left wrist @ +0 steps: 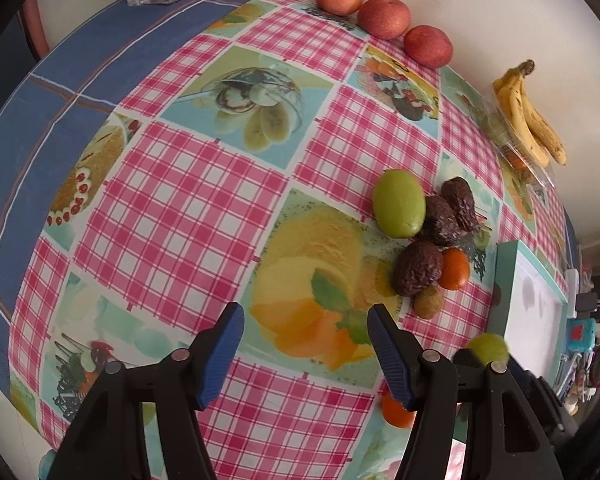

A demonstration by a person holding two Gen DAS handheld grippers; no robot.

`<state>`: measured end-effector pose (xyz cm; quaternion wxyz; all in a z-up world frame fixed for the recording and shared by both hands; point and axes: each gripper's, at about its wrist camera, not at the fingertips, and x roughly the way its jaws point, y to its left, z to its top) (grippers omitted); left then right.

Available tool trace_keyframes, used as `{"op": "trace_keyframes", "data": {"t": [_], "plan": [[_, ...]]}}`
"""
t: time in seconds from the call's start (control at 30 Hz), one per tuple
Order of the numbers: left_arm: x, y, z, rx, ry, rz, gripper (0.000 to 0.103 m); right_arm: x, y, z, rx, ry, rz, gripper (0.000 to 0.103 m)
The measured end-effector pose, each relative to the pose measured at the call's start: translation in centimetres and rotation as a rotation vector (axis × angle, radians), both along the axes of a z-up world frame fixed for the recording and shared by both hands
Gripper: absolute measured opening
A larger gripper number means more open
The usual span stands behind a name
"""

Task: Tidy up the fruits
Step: 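Lift the green mango with the right gripper while the left gripper grasps an orange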

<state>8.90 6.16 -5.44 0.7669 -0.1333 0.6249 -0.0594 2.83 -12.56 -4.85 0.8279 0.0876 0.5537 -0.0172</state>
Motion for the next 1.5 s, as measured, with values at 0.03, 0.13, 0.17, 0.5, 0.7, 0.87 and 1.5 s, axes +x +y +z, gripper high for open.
{"op": "trace_keyframes", "data": {"t": [0.03, 0.13, 0.17, 0.5, 0.7, 0.87, 1.5], "plan": [[-0.1, -0.3, 0.1, 0.001, -0.003, -0.007, 0.067, -0.1, -0.3, 0.3, 0.004, -0.002, -0.014, 0.056], [-0.5, -1.3, 0.4, -0.007, -0.009, -0.034, 0.067, -0.7, -1.6, 1.2, 0.013, -0.008, -0.057, 0.056], [-0.7, -1.8, 0.5, -0.011, -0.01, -0.047, 0.067, -1.0, -2.0, 1.4, 0.014, -0.009, -0.069, 0.056], [-2.8, -6.4, 0.6, -0.035, 0.004, -0.168, 0.054, -4.4, -6.3, 4.0, 0.056, -0.047, -0.206, 0.056], [-3.9, -8.3, 0.4, -0.044, 0.025, -0.217, 0.05, -5.9, -7.8, 5.2, 0.067, -0.077, -0.241, 0.056], [-4.3, -9.5, -0.4, -0.038, 0.054, -0.236, 0.042, -6.9, -8.6, 6.0, 0.071, -0.103, -0.257, 0.056], [-5.0, -9.8, -1.5, -0.038, 0.094, -0.235, 0.041, -7.6, -8.7, 6.8, 0.09, -0.133, -0.244, 0.056]]}}
